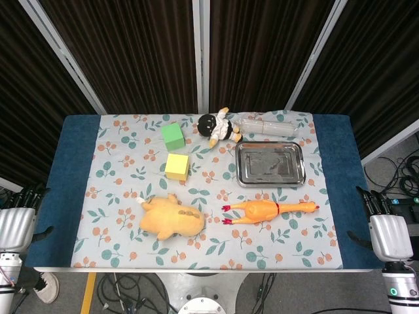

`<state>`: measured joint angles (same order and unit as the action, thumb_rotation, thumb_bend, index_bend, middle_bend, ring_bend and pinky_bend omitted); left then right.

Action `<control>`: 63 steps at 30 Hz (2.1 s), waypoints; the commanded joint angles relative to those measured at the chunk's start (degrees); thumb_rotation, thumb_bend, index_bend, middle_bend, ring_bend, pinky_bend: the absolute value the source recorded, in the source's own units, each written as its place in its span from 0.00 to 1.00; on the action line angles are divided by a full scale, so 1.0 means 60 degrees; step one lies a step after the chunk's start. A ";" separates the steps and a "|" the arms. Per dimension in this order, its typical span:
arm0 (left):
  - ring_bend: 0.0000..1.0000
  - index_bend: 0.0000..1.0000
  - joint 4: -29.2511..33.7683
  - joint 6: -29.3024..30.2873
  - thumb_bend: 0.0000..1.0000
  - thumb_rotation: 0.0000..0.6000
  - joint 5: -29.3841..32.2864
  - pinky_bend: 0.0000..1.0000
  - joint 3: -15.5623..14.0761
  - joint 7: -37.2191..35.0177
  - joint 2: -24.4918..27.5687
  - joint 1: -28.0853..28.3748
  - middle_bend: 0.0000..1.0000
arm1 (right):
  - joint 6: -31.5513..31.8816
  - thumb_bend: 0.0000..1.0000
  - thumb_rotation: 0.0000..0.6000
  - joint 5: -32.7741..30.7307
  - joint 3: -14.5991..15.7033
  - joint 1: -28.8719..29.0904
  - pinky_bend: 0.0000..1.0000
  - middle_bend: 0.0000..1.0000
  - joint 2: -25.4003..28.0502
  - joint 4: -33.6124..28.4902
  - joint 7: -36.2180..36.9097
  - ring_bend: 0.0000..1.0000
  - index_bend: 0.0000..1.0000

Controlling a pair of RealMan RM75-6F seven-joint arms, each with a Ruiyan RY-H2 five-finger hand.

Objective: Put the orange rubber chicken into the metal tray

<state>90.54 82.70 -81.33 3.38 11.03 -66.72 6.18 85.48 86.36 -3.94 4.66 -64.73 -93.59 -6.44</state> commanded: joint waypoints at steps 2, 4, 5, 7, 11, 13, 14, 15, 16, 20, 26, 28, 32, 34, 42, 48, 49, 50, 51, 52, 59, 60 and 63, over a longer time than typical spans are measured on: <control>0.13 0.22 0.0019 0.0182 0.04 1.00 0.0028 0.20 0.0065 0.0179 -0.0053 -0.0022 0.19 | 0.0016 0.02 1.00 0.0048 -0.0008 0.0018 0.26 0.15 -0.0005 0.0015 0.0033 0.10 0.00; 0.13 0.22 -0.0071 0.0421 0.04 1.00 -0.0046 0.20 0.0121 0.0171 -0.0164 -0.0070 0.19 | 0.0039 0.02 1.00 0.0099 -0.0015 0.0030 0.26 0.16 0.0009 0.0027 0.0077 0.11 0.00; 0.13 0.22 -0.0096 0.0497 0.04 1.00 -0.0080 0.20 0.0126 0.0159 -0.0195 -0.0091 0.19 | 0.0055 0.02 1.00 0.0124 -0.0015 0.0032 0.26 0.16 0.0013 0.0035 0.0100 0.11 0.00; 0.13 0.22 -0.0097 0.0572 0.04 1.00 -0.0140 0.20 0.0104 0.0143 -0.0206 -0.0126 0.19 | 0.0057 0.03 1.00 0.0178 -0.0005 0.0044 0.26 0.16 0.0027 0.0053 0.0142 0.11 0.00; 0.13 0.22 -0.0035 0.0564 0.04 1.00 -0.0193 0.20 0.0050 0.0126 -0.0172 -0.0147 0.19 | -0.0168 0.05 1.00 0.0224 0.0011 0.0178 0.26 0.18 0.0088 0.0023 0.0189 0.12 0.00; 0.13 0.22 -0.0027 0.0575 0.04 1.00 -0.0229 0.20 0.0035 0.0110 -0.0177 -0.0152 0.19 | -0.0465 0.07 1.00 0.0259 -0.0032 0.0400 0.26 0.20 0.0095 -0.0004 0.0229 0.13 0.02; 0.13 0.22 -0.0027 0.0580 0.04 1.00 -0.0244 0.20 0.0033 0.0090 -0.0184 -0.0152 0.19 | -0.0659 0.08 1.00 0.0270 -0.0041 0.0527 0.26 0.21 0.0081 0.0012 0.0213 0.15 0.04; 0.13 0.22 -0.0032 0.0585 0.04 1.00 -0.0256 0.20 0.0033 0.0062 -0.0193 -0.0151 0.19 | -0.0900 0.09 1.00 0.0274 -0.0041 0.0675 0.26 0.22 0.0060 0.0039 0.0147 0.15 0.05; 0.13 0.22 -0.0042 0.0589 0.04 1.00 -0.0271 0.20 0.0030 0.0024 -0.0206 -0.0153 0.19 | -0.1255 0.09 1.00 0.0275 -0.0041 0.0894 0.26 0.23 0.0003 0.0103 0.0039 0.16 0.07; 0.13 0.22 -0.0051 0.0581 0.04 1.00 -0.0292 0.20 -0.0028 -0.0080 -0.0210 -0.0196 0.19 | -0.2457 0.10 1.00 0.0155 -0.0083 0.1656 0.32 0.27 -0.0447 0.0559 -0.0266 0.19 0.15; 0.13 0.22 -0.0088 0.0523 0.04 1.00 -0.0201 0.20 -0.0100 -0.0251 -0.0188 -0.0289 0.19 | -0.3827 0.11 1.00 -0.0277 -0.0177 0.2562 0.36 0.30 -0.1611 0.1907 -0.0525 0.22 0.20; 0.13 0.22 -0.0096 0.0494 0.04 1.00 -0.0170 0.20 -0.0114 -0.0294 -0.0195 -0.0307 0.19 | -0.4055 0.10 1.00 -0.0353 -0.0177 0.2756 0.36 0.31 -0.1999 0.2334 -0.0637 0.22 0.20; 0.13 0.22 -0.0135 0.0435 0.04 1.00 -0.0134 0.20 -0.0128 -0.0313 -0.0215 -0.0314 0.19 | -0.4444 0.09 1.00 -0.0450 -0.0112 0.3057 0.36 0.32 -0.2527 0.2932 -0.0912 0.22 0.21; 0.13 0.22 -0.0143 0.0391 0.04 1.00 -0.0111 0.20 -0.0123 -0.0330 -0.0222 -0.0303 0.19 | -0.4658 0.09 1.00 -0.0517 -0.0085 0.3201 0.36 0.32 -0.2739 0.3190 -0.0933 0.22 0.22; 0.13 0.22 -0.0231 0.0327 0.04 1.00 -0.0051 0.20 -0.0119 -0.0389 -0.0267 -0.0312 0.19 | -0.5052 0.15 1.00 -0.0616 -0.0013 0.3572 0.39 0.34 -0.3259 0.3850 -0.0774 0.24 0.27; 0.13 0.22 -0.0330 0.0257 0.04 1.00 0.0002 0.20 -0.0124 -0.0437 -0.0331 -0.0315 0.19 | -0.5108 0.23 1.00 -0.0609 0.0081 0.3706 0.42 0.36 -0.3541 0.4133 -0.0658 0.26 0.30; 0.13 0.22 -0.0348 0.0249 0.04 1.00 0.0008 0.20 -0.0131 -0.0455 -0.0345 -0.0322 0.19 | -0.5080 0.25 1.00 -0.0582 0.0102 0.3720 0.44 0.37 -0.3590 0.4184 -0.0616 0.27 0.32; 0.13 0.22 -0.0364 0.0248 0.04 1.00 0.0008 0.20 -0.0136 -0.0471 -0.0354 -0.0327 0.19 | -0.5069 0.27 1.00 -0.0562 0.0123 0.3732 0.45 0.38 -0.3621 0.4223 -0.0591 0.29 0.33; 0.13 0.22 -0.0382 0.0250 0.04 1.00 0.0006 0.20 -0.0140 -0.0486 -0.0362 -0.0334 0.19 | -0.5066 0.28 1.00 -0.0546 0.0143 0.3744 0.46 0.39 -0.3647 0.4261 -0.0570 0.29 0.35; 0.13 0.22 -0.0412 0.0244 0.04 1.00 0.0008 0.20 -0.0139 -0.0504 -0.0370 -0.0334 0.19 | -0.5072 0.30 1.00 -0.0537 0.0165 0.3763 0.48 0.40 -0.3680 0.4320 -0.0552 0.31 0.36; 0.13 0.22 -0.0542 0.0221 0.04 1.00 0.0023 0.20 -0.0150 -0.0625 -0.0437 -0.0359 0.19 | -0.4934 0.34 1.00 -0.0497 0.0222 0.3815 0.60 0.46 -0.3923 0.4634 -0.0461 0.40 0.46; 0.13 0.22 -0.0554 0.0223 0.04 1.00 0.0009 0.20 -0.0153 -0.0639 -0.0439 -0.0359 0.19 | -0.4909 0.34 1.00 -0.0478 0.0231 0.3822 0.62 0.48 -0.3944 0.4666 -0.0440 0.41 0.47; 0.13 0.22 -0.0594 0.0204 0.04 1.00 -0.0028 0.20 -0.0142 -0.0687 -0.0437 -0.0332 0.19 | -0.4836 0.36 1.00 -0.0406 0.0262 0.3856 0.67 0.52 -0.3986 0.4774 -0.0387 0.47 0.54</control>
<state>87.00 83.95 -81.48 2.51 6.92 -69.35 4.16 56.36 83.83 -2.42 27.72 -88.57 -65.04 -8.83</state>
